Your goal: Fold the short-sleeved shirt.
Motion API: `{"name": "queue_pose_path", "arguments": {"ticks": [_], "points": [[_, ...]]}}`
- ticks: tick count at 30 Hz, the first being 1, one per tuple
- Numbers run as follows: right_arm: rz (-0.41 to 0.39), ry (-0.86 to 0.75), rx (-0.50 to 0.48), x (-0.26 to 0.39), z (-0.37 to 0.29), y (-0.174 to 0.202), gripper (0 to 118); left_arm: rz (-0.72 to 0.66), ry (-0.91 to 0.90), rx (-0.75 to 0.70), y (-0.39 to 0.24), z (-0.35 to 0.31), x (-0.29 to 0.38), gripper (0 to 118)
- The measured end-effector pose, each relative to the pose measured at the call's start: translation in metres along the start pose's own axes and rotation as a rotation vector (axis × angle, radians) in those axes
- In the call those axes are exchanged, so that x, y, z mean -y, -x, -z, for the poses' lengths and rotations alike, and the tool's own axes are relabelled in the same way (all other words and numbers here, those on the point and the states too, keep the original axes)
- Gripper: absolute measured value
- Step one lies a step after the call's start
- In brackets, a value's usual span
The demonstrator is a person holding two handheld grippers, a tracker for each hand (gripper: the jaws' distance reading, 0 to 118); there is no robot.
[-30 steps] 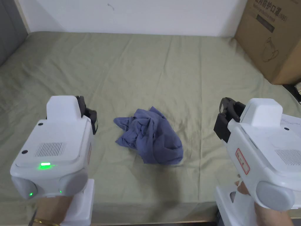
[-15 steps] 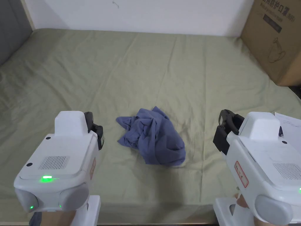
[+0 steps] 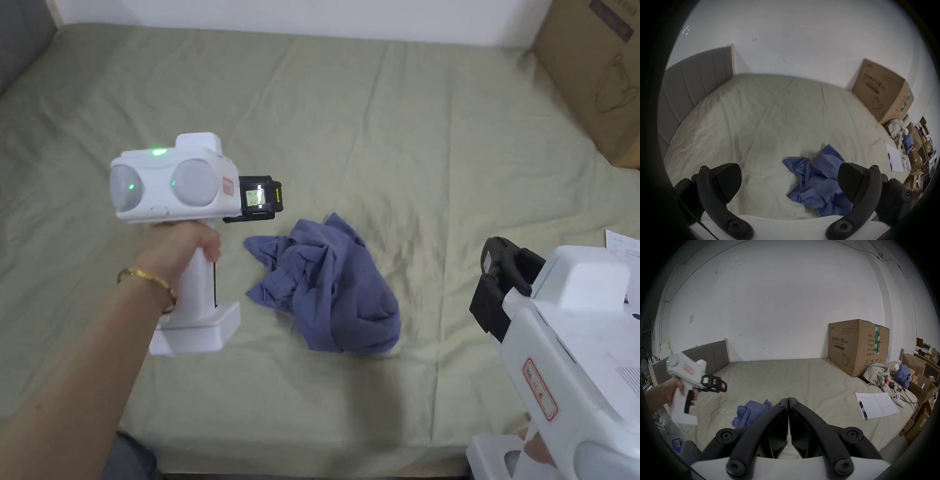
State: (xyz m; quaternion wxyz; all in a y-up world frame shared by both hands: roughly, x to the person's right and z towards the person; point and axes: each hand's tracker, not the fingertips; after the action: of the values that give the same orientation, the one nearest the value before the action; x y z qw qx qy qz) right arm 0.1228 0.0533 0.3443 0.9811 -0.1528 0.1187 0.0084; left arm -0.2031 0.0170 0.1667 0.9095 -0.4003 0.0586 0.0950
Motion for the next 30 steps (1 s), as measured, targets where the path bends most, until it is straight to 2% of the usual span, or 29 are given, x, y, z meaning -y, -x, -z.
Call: {"name": "queue_pose_path", "arguments": {"ticks": [3, 4, 6, 12, 14, 15, 16, 17, 20, 27, 28, 29, 30], "points": [[0.012, 0.027, 0.009, 0.003, 0.008, -0.004, 0, 0.03, 0.115, -0.031, -0.007, 0.037, -0.007, 118], [0.011, 0.036, 0.013, 0.004, 0.011, -0.006, 0, 0.061, 0.205, -0.062, -0.011, 0.054, -0.008, 118], [0.007, 0.061, 0.024, 0.006, 0.017, -0.01, 0, 0.115, 0.268, -0.073, -0.021, 0.088, -0.007, 118], [0.001, 0.114, 0.058, 0.01, 0.027, -0.021, 0, 0.074, 0.367, -0.045, -0.021, 0.126, 0.0, 95], [0.006, 0.127, 0.064, 0.011, 0.031, -0.025, 0, 0.074, 0.389, -0.031, -0.021, 0.131, 0.004, 74], [0.007, 0.131, 0.069, 0.013, 0.033, -0.026, 0, 0.085, 0.414, 0.002, -0.021, 0.131, 0.006, 51], [0.006, 0.135, 0.073, 0.014, 0.034, -0.027, 0, 0.092, 0.431, 0.027, -0.02, 0.137, 0.006, 16], [0.008, 0.138, 0.076, 0.015, 0.035, -0.027, 0, 0.082, 0.412, 0.025, -0.019, 0.14, 0.006, 6], [0.027, 0.143, 0.068, 0.017, 0.036, -0.025, 0, 0.167, 0.38, 0.026, -0.025, 0.133, 0.009, 2], [0.008, 0.19, 0.003, 0.01, 0.041, -0.018, 0, 0.05, 0.092, 0.101, -0.007, 0.053, -0.017, 2], [0.004, 0.217, -0.022, 0.008, 0.044, -0.018, 4, 0.042, 0.072, 0.119, -0.003, 0.04, -0.017, 2], [-0.007, 0.265, -0.063, 0.005, 0.049, -0.019, 20, 0.025, 0.049, 0.135, 0.001, 0.028, -0.016, 2], [0.0, 0.277, -0.085, 0.003, 0.054, -0.019, 46, 0.024, 0.042, 0.144, 0.005, 0.019, -0.014, 2]]}}
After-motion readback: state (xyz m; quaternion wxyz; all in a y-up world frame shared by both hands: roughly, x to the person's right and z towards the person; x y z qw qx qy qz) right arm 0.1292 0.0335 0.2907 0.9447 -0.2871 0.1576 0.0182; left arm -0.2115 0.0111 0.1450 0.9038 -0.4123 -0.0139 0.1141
